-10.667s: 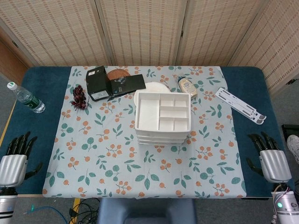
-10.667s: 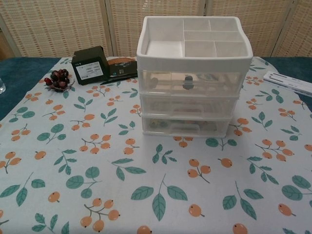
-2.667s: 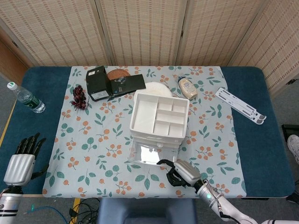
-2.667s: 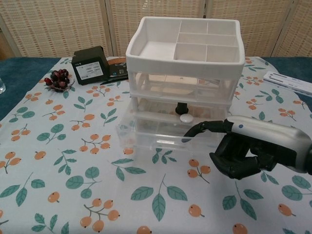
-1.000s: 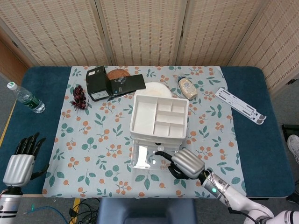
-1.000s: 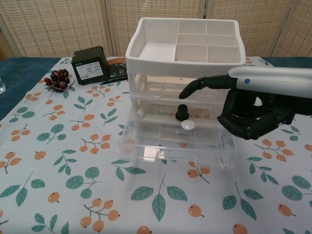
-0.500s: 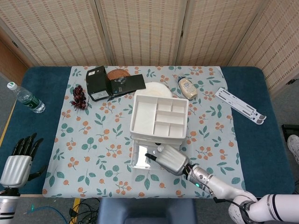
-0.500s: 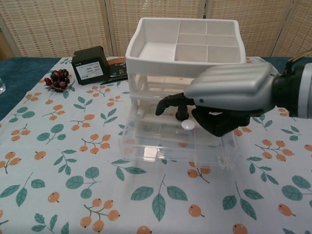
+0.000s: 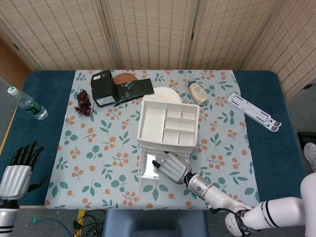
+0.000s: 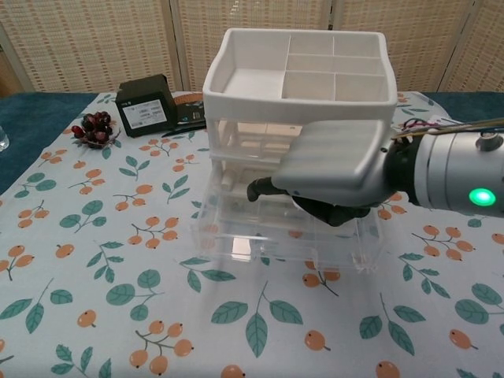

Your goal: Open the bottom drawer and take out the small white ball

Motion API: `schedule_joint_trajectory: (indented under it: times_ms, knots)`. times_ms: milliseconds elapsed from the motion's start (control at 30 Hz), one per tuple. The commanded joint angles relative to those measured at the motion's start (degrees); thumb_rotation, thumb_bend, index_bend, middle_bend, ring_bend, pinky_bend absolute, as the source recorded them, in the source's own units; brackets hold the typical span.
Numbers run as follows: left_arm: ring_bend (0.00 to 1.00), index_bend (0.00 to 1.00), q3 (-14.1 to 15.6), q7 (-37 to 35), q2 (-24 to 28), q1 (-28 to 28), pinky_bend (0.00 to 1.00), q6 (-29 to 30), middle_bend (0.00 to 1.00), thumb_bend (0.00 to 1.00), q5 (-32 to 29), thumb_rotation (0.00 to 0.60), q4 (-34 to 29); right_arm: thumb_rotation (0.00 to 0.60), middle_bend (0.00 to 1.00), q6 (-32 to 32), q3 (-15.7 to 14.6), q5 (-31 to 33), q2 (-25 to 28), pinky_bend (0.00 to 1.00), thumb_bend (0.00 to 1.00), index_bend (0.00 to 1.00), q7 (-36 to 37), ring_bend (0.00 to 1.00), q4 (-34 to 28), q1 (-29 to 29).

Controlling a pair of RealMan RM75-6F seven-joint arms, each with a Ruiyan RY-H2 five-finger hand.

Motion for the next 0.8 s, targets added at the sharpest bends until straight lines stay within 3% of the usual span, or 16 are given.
schedule_joint_trajectory:
  times_ms: [33,467,800]
  knots:
    - [0.05,0.11,0.0,-0.16,-0.02,0.01,0.07,-0.03,0.01,0.25,0.02,0.6,0.15,0.6,1.0,3.41,-1.6,3.26,-1.25,1.0,1.0,0.16,-4.07,1.0,-0.56,1.68]
    - [0.05,0.11,0.04,-1.58,-0.71,0.02,0.07,-0.21,0.01,0.25,0.16,0.6,1.5,0.6,1.0,9.8,-5.18,9.97,-2.56,1.0,1.0,0.18,-11.57,1.0,-2.34,4.55]
    - [0.05,0.11,0.02,-2.45,-1.1,0.12,0.07,-0.16,0.01,0.25,0.18,0.6,2.35,0.6,1.0,13.1,-6.39,9.15,-4.72,1.0,1.0,0.18,-12.89,1.0,-0.55,5.19]
